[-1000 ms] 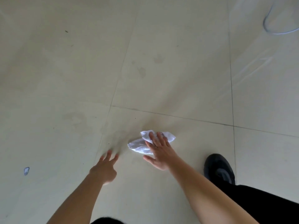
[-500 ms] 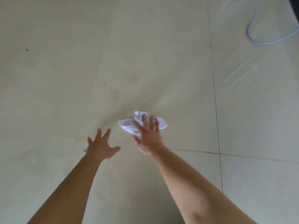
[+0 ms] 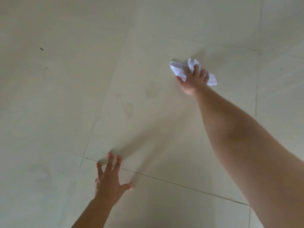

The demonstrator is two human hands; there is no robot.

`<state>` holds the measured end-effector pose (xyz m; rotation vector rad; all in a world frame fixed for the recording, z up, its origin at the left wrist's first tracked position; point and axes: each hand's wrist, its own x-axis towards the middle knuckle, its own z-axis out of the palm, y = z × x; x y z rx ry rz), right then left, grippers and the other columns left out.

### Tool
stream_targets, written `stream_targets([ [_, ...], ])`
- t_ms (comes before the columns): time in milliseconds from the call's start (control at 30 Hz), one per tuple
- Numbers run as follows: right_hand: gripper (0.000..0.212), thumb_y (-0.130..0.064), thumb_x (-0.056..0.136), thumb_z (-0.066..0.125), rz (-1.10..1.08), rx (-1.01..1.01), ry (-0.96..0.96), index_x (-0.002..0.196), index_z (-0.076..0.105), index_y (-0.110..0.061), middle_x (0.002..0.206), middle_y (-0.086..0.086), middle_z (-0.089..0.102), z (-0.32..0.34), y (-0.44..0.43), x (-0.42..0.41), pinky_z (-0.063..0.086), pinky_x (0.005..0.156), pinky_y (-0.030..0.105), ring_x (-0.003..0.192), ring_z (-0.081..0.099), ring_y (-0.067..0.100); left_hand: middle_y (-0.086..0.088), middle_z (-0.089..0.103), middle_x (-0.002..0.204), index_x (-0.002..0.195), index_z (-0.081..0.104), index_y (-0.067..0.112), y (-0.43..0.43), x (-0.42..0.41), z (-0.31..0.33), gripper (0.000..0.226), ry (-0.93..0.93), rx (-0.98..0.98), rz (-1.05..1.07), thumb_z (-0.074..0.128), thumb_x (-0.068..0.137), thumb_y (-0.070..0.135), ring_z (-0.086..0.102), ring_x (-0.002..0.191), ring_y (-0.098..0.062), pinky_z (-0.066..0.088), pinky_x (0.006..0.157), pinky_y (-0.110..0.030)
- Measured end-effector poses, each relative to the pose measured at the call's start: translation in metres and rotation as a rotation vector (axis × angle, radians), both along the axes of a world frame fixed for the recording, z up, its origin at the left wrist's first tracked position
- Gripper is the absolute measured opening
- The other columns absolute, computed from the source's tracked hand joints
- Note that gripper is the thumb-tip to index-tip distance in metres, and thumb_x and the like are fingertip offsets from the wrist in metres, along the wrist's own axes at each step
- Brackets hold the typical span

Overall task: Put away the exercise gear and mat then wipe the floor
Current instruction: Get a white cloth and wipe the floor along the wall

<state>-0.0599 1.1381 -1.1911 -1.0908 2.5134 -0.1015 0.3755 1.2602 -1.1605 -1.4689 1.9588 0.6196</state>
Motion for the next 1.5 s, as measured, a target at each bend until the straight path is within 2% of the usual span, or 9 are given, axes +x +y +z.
stream_targets([
  [167, 0.066, -0.053, 0.099, 0.039, 0.297, -0.041, 0.019, 0.157, 0.022, -0.025, 0.165, 0.017, 0.011, -0.001, -0.029, 0.077, 0.006, 0.120, 0.054, 0.147, 0.013, 0.047, 0.011, -0.036, 0.155, 0.152, -0.015, 0.037, -0.004, 0.001, 0.004, 0.125, -0.010, 0.034, 0.023, 0.066, 0.066, 0.076, -0.016, 0.147, -0.041, 0.039, 0.109, -0.053],
  [333, 0.072, -0.046, 0.099, 0.043, 0.461, 0.058, -0.154, 0.159, 0.009, -0.028, 0.167, 0.009, -0.006, 0.014, 0.026, 0.174, -0.003, 0.121, 0.053, 0.151, -0.005, 0.040, 0.009, -0.024, 0.160, 0.153, -0.011, 0.036, -0.011, -0.007, 0.020, 0.118, -0.080, 0.114, 0.058, 0.069, 0.072, 0.067, -0.010, 0.149, -0.038, 0.033, 0.113, -0.053],
  [533, 0.064, -0.042, 0.104, 0.035, 0.526, 0.129, -0.264, 0.159, 0.004, -0.031, 0.167, 0.000, -0.010, 0.028, 0.059, 0.166, -0.002, 0.122, 0.052, 0.152, -0.010, 0.033, 0.000, 0.007, 0.165, 0.154, 0.022, 0.029, -0.063, -0.035, 0.051, 0.060, -0.208, 0.174, -0.077, 0.030, 0.101, 0.054, 0.014, 0.150, -0.026, 0.013, 0.122, -0.039],
  [967, 0.053, -0.041, 0.103, 0.034, -0.195, -0.084, -0.054, 0.154, 0.027, -0.028, 0.167, 0.008, 0.006, 0.003, -0.067, 0.003, -0.001, 0.121, 0.050, 0.150, 0.004, 0.040, 0.007, 0.001, 0.165, 0.154, 0.015, 0.034, -0.167, -0.154, 0.002, 0.056, 0.168, -0.214, -0.345, 0.032, 0.101, 0.028, 0.002, 0.152, -0.017, 0.027, 0.116, -0.047],
  [1200, 0.057, -0.029, 0.094, 0.031, 0.666, -0.173, 0.016, 0.148, 0.044, -0.022, 0.159, 0.012, 0.033, -0.010, -0.068, 0.114, 0.018, 0.117, 0.055, 0.143, 0.029, 0.046, 0.009, -0.002, 0.165, 0.155, 0.008, 0.035, -0.174, -0.131, -0.005, 0.063, 0.189, -0.262, -0.500, 0.036, 0.098, 0.026, 0.002, 0.152, -0.016, 0.031, 0.110, -0.042],
  [1267, 0.053, -0.026, 0.097, 0.033, 0.808, -0.191, -0.030, 0.148, 0.045, -0.020, 0.158, 0.010, 0.036, -0.010, -0.038, 0.119, 0.021, 0.118, 0.057, 0.143, 0.030, 0.045, 0.008, 0.006, 0.164, 0.154, 0.020, 0.033, -0.174, -0.128, -0.003, 0.060, 0.276, -0.245, -0.460, 0.038, 0.098, 0.024, 0.008, 0.151, -0.014, 0.030, 0.112, -0.040],
  [1333, 0.053, -0.027, 0.095, 0.030, 0.837, -0.212, -0.008, 0.142, 0.054, -0.019, 0.153, 0.012, 0.044, -0.013, -0.025, 0.105, 0.029, 0.115, 0.056, 0.137, 0.040, 0.046, 0.006, 0.033, 0.157, 0.141, 0.049, 0.027, -0.180, -0.117, 0.002, 0.049, 0.435, -0.257, -0.344, 0.045, 0.093, 0.018, 0.032, 0.144, -0.015, 0.035, 0.108, -0.036],
  [1400, 0.053, -0.028, 0.093, 0.029, 0.683, -0.233, 0.060, 0.137, 0.057, -0.019, 0.152, 0.015, 0.045, -0.016, -0.036, 0.089, 0.031, 0.113, 0.056, 0.133, 0.043, 0.048, 0.002, 0.058, 0.138, 0.119, 0.069, 0.022, -0.191, -0.094, 0.006, 0.041, 0.559, -0.405, -0.183, 0.048, 0.084, 0.012, 0.055, 0.123, -0.025, 0.044, 0.100, -0.036],
  [1500, 0.048, -0.022, 0.098, 0.040, 0.360, -0.159, 0.056, 0.146, 0.044, -0.022, 0.161, 0.012, 0.026, -0.003, -0.075, 0.098, 0.017, 0.119, 0.054, 0.143, 0.025, 0.045, -0.003, 0.065, 0.124, 0.108, 0.071, 0.018, -0.209, -0.045, 0.015, 0.036, 0.478, -0.554, 0.083, 0.050, 0.083, 0.003, 0.056, 0.113, -0.031, 0.048, 0.093, -0.040],
])
